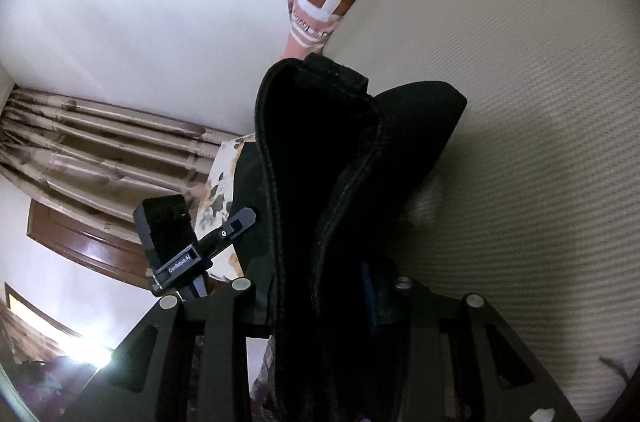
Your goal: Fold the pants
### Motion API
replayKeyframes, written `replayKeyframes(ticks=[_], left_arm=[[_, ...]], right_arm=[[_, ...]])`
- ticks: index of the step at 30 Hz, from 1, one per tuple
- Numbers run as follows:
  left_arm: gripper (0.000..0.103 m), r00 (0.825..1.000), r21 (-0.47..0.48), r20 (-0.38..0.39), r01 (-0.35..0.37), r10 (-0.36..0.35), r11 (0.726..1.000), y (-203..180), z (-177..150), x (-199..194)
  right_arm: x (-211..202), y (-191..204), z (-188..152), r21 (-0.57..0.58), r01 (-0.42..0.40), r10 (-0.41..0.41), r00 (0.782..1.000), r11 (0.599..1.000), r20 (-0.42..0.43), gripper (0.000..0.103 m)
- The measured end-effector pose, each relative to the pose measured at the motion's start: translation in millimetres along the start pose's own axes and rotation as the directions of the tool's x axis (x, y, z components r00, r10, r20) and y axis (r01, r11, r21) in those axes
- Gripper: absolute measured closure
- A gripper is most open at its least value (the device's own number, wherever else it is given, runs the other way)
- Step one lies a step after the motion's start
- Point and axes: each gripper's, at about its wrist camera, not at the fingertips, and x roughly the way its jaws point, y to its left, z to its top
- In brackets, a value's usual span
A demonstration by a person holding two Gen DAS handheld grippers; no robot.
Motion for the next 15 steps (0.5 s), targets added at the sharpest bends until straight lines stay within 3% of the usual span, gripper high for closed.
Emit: replayKeyframes(ticks=[15], left_arm=[[0.079,0.991,0.017,0.076,-0.108,0.107,0.994,29,-8,-52]], right_arm=[[54,43,9,-0.038,-0.003,0.002,0.999,0.999,-0.039,0.072]])
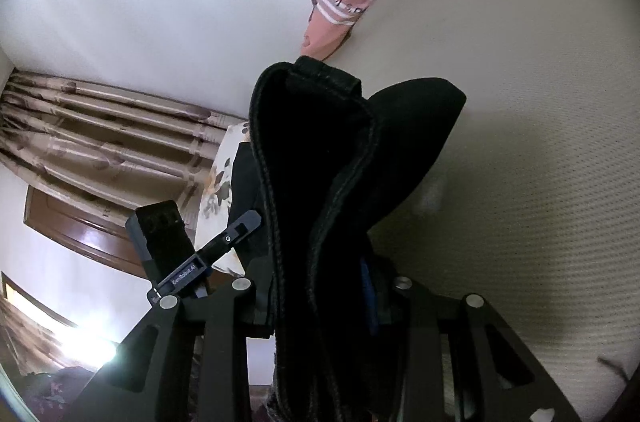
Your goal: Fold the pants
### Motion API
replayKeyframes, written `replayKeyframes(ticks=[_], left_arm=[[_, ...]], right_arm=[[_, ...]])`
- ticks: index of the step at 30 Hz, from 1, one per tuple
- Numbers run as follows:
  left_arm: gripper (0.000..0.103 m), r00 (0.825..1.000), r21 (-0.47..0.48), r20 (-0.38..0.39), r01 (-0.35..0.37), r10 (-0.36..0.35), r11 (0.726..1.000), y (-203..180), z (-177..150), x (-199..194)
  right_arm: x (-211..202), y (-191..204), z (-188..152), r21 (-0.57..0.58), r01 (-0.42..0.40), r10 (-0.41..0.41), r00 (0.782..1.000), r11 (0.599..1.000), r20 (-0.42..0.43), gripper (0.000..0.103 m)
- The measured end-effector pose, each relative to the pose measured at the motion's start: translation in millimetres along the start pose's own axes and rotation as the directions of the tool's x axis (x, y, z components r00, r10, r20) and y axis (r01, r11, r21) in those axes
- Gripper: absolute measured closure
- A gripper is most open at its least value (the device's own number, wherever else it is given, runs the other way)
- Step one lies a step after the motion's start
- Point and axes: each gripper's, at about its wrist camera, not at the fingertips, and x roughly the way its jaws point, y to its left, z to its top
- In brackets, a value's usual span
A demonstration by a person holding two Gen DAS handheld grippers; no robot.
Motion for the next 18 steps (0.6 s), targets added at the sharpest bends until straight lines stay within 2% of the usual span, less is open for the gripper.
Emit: replayKeyframes(ticks=[18], left_arm=[[0.079,0.996,-0.05,0.057,-0.068,0.071,0.996,49,11,-32]], right_arm=[[60,28,23,-0.015,-0.017,0.016,0.998,1.0,-0.06,0.072]])
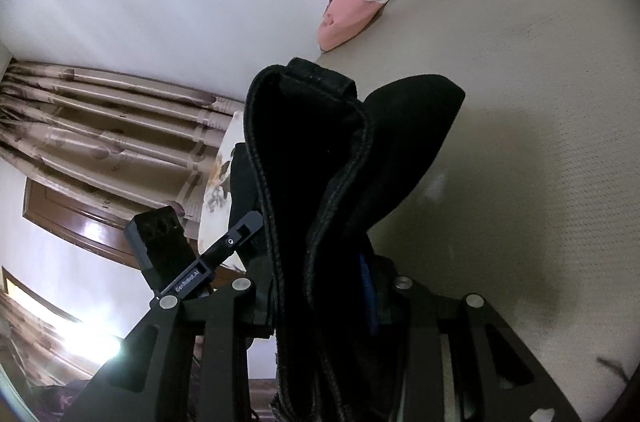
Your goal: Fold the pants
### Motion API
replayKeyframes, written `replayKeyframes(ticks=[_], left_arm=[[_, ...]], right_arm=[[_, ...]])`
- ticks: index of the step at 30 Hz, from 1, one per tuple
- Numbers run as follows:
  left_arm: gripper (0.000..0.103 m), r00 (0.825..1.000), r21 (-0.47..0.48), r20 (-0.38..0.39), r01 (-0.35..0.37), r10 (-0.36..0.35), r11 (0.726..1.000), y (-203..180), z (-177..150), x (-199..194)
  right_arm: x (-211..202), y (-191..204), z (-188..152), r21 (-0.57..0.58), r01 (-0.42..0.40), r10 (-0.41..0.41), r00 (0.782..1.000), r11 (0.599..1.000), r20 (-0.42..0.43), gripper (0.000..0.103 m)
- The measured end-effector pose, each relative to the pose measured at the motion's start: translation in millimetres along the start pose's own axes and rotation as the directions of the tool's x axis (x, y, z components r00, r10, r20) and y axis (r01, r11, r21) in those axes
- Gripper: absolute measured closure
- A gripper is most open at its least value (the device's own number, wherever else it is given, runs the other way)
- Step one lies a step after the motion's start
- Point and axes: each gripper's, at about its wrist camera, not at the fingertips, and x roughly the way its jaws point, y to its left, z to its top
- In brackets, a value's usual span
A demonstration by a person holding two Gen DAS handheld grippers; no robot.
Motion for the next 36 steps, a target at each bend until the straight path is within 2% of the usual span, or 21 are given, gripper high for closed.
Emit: replayKeyframes(ticks=[14,36], left_arm=[[0.079,0.998,-0.018,0.034,-0.055,0.055,0.998,43,29,2],[0.079,0.987,-0.015,0.081,-0.14,0.14,0.99,99,84,34]], right_arm=[[55,15,39,-0.034,-0.003,0.001,0.999,0.999,-0.044,0.072],[129,16,120,-0.065,-0.014,0.01,0.998,0.998,-0.055,0.072]])
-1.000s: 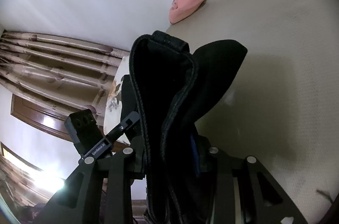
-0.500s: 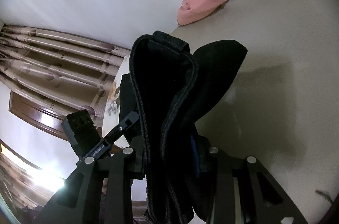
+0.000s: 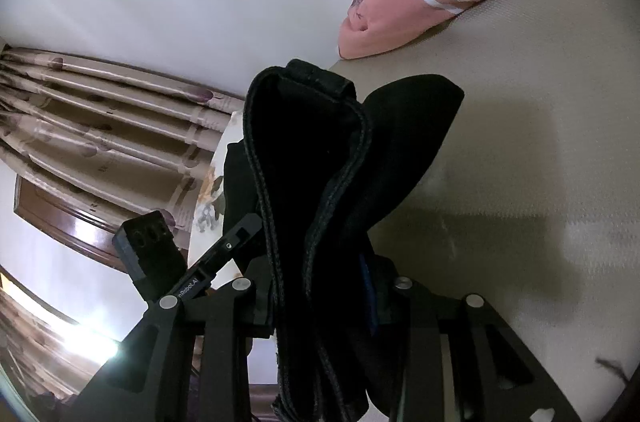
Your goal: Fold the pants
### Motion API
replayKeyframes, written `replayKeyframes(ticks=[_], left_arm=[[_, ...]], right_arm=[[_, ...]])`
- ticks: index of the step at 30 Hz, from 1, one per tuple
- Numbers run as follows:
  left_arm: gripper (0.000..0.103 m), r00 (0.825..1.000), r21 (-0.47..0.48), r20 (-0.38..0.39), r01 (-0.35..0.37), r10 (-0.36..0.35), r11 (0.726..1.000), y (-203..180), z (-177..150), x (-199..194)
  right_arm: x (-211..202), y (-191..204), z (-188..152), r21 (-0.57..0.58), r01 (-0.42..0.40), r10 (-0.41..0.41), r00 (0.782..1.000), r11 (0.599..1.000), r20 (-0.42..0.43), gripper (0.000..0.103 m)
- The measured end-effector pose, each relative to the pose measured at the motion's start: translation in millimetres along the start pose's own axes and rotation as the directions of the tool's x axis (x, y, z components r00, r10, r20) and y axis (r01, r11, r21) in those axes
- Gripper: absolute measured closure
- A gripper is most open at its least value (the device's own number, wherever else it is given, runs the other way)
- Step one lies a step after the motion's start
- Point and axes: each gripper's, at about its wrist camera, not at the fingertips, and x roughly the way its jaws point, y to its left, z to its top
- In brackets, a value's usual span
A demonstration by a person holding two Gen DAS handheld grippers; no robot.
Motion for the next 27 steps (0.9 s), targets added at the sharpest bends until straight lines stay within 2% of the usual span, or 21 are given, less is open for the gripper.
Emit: replayKeyframes(ticks=[10,27], left_arm=[[0.079,1.0,-0.01,0.001,-0.012,0.012,1.0,17,15,19],[0.079,0.999,-0.012,-0.024,-0.022,0.021,1.0,35,18,47]], right_arm=[[21,-6,25,-0.003,0.0,-0.001,1.0,1.0,-0.006,0.072],[32,-18,38,0.011,0.01,-0.01,1.0,1.0,-0.009,0.072]])
